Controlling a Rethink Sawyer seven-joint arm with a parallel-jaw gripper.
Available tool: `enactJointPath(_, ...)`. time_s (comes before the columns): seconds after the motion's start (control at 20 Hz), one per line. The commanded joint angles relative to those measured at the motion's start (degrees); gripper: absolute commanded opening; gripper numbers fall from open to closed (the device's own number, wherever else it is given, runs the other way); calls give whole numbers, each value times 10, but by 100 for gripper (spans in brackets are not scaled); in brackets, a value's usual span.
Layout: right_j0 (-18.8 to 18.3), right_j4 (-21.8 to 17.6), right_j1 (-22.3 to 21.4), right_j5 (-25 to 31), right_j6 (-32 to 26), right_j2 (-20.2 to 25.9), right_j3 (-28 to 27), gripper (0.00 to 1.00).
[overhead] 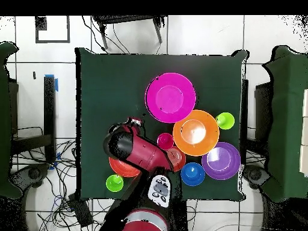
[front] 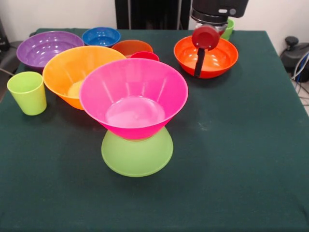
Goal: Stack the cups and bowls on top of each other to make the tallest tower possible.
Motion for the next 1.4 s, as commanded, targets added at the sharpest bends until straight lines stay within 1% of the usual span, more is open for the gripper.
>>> enactJointPath(0.05, -13, -49, 23, -33, 12, 94, 48, 100)
enactJointPath(0.4, -21, -65, 25, -44, 19, 107, 63, 100)
enactJointPath(0.65, -17, -70, 33, -60, 35, 115, 72, 100)
enactJointPath(0.9, -24, -77, 65, -92, 39, 123, 56, 100)
enactJointPath(1.05, -22, -75, 85, -104, 38, 121, 40, 100)
enactJointPath(1.4, -31, -81, 128, -138, 33, 125, 18, 100)
